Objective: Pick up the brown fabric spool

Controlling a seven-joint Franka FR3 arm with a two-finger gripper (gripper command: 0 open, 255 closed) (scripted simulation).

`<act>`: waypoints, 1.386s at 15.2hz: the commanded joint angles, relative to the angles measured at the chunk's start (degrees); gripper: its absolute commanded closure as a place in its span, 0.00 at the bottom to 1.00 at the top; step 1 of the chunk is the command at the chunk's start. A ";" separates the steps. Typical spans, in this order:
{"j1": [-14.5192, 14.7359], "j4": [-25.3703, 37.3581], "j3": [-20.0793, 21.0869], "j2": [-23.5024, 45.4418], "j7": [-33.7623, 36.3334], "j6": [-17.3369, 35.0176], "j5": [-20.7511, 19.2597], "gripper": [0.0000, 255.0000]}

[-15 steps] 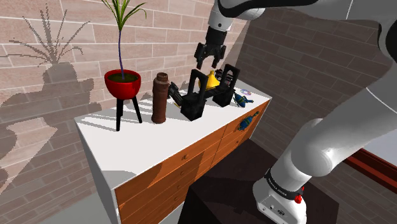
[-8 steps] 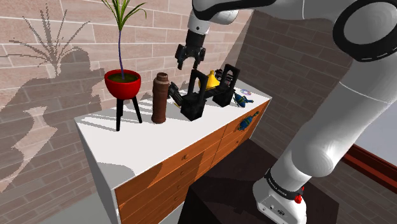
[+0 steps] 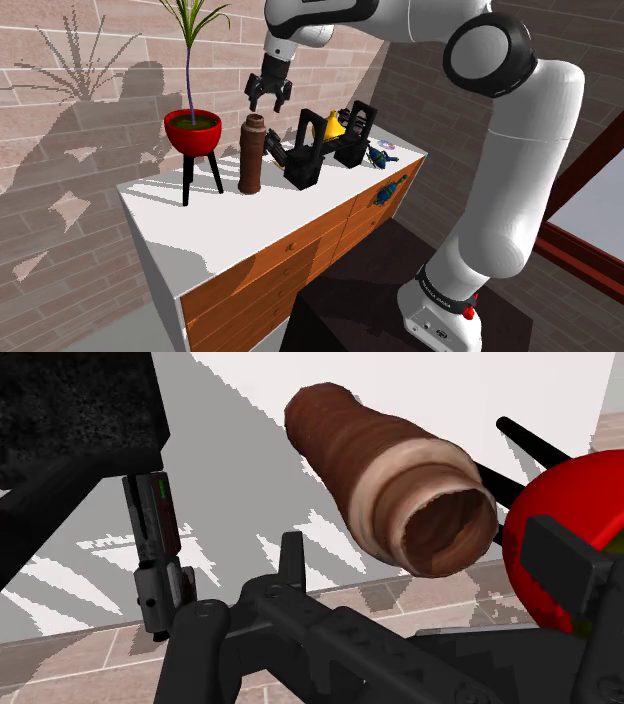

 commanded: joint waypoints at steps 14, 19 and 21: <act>0.21 9.44 1.12 11.90 -0.93 2.12 1.94 1.00; 0.21 9.54 1.11 11.98 -0.93 2.11 1.93 1.00; 0.23 9.53 1.12 11.98 -0.91 2.12 1.93 1.00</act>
